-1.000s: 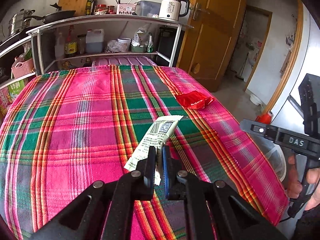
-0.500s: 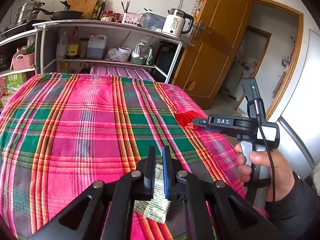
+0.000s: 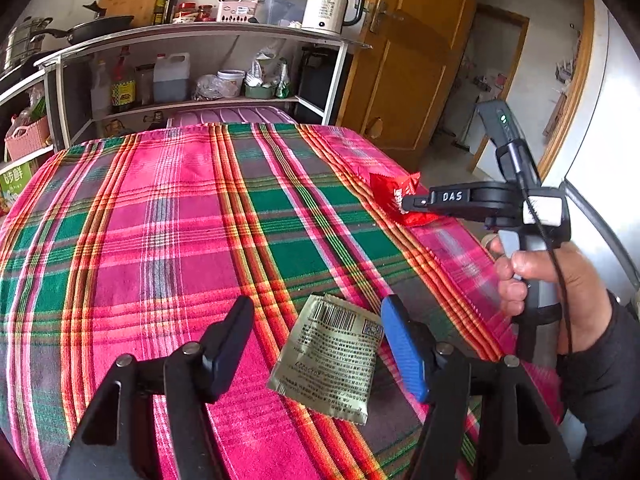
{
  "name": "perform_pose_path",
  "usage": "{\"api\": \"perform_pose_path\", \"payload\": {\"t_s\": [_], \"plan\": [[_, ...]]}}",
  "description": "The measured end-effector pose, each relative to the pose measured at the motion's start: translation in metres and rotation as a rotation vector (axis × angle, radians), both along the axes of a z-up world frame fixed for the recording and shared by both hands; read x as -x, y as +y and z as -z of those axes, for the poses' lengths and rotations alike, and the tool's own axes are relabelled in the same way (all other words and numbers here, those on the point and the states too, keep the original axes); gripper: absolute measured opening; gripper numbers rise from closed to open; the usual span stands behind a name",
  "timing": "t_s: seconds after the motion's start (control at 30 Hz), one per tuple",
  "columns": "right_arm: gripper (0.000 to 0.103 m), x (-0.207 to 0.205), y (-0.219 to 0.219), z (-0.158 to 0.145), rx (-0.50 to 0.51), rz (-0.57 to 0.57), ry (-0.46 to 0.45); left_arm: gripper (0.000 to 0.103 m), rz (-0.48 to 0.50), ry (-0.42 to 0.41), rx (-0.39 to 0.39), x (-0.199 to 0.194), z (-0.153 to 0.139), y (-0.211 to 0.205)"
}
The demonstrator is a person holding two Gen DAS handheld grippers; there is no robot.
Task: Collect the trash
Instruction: 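Grasp the white paper packet with the left tool while the right tool grasps the red bag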
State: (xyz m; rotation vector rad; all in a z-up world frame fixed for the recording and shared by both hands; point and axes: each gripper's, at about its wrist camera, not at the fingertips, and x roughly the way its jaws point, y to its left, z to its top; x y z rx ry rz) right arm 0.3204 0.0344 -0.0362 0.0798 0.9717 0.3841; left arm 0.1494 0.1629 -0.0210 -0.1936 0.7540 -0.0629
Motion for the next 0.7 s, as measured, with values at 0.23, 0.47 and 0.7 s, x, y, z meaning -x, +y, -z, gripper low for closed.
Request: {"api": "perform_pose_path", "payload": {"t_s": [0.23,0.47,0.7], "plan": [[0.009,0.035,-0.025,-0.005,-0.061,-0.041,0.014,0.068,0.071,0.112,-0.087,-0.009,0.013,-0.020],[0.009,0.069,-0.048,-0.014,-0.103,-0.057,0.002,0.055,0.060,0.129,-0.182,-0.005,0.014,-0.035],[0.009,0.095,-0.070,-0.018,-0.131,-0.062,-0.009,0.021,0.000,0.113,-0.158,0.003,0.010,-0.037]]}}
